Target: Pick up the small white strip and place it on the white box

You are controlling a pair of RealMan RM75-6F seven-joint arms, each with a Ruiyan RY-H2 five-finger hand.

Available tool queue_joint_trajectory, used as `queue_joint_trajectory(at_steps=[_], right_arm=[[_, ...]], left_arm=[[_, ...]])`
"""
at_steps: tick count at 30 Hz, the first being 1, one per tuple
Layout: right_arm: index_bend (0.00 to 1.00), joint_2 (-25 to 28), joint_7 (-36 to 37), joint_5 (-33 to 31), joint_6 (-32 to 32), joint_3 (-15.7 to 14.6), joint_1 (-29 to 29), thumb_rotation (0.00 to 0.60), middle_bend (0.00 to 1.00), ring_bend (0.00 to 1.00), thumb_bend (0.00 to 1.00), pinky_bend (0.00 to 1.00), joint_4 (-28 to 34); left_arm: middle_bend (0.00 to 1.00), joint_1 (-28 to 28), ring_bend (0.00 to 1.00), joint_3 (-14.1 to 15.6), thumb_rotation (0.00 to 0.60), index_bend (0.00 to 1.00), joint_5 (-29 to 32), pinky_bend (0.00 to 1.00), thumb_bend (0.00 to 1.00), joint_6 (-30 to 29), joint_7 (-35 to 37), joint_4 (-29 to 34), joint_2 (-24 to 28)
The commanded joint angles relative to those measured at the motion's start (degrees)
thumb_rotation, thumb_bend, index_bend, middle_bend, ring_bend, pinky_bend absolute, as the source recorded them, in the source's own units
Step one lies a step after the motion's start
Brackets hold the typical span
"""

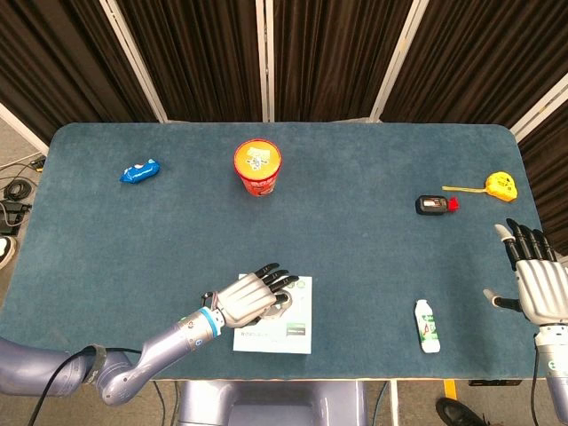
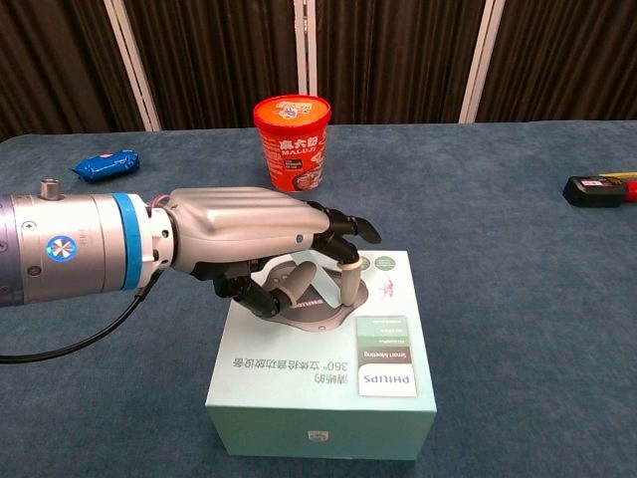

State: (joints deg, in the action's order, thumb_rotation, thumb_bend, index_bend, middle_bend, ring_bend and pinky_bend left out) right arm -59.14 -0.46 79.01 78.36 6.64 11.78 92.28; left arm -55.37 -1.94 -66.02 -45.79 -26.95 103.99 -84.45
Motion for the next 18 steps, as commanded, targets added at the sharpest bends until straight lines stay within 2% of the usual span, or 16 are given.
queue_joint_trajectory(at_steps=[1, 6, 18], right_arm=[[0.0, 0.1, 0.2, 0.0, 0.1, 0.1, -0.1, 0.6, 0.0, 0.0, 0.0, 0.0, 0.0], [0.0, 0.2, 0.4, 0.0, 0.1, 0.3, -0.2, 0.6, 0.0, 0.0, 0.0, 0.0, 0.0], [0.0, 0.4, 1.1, -0.2, -0.1, 0.7, -0.3, 0.6, 0.0, 0.0, 0.0, 0.0, -0.2]], left_arm=[[0.0, 0.0, 0.0, -0.2, 0.6, 0.35, 0.3, 0.0, 0.93, -0.5, -0.3, 0.2, 0.0], [0.0, 0.0, 0.0, -0.8, 0.6, 0.35, 0.3, 0.0, 0.93, -1.2, 0.0, 0.6, 0.4], [0.0, -0.6, 0.0, -0.1, 0.6, 0.35, 1.8, 0.0, 0.93, -0.9, -1.4, -0.4, -0.6]])
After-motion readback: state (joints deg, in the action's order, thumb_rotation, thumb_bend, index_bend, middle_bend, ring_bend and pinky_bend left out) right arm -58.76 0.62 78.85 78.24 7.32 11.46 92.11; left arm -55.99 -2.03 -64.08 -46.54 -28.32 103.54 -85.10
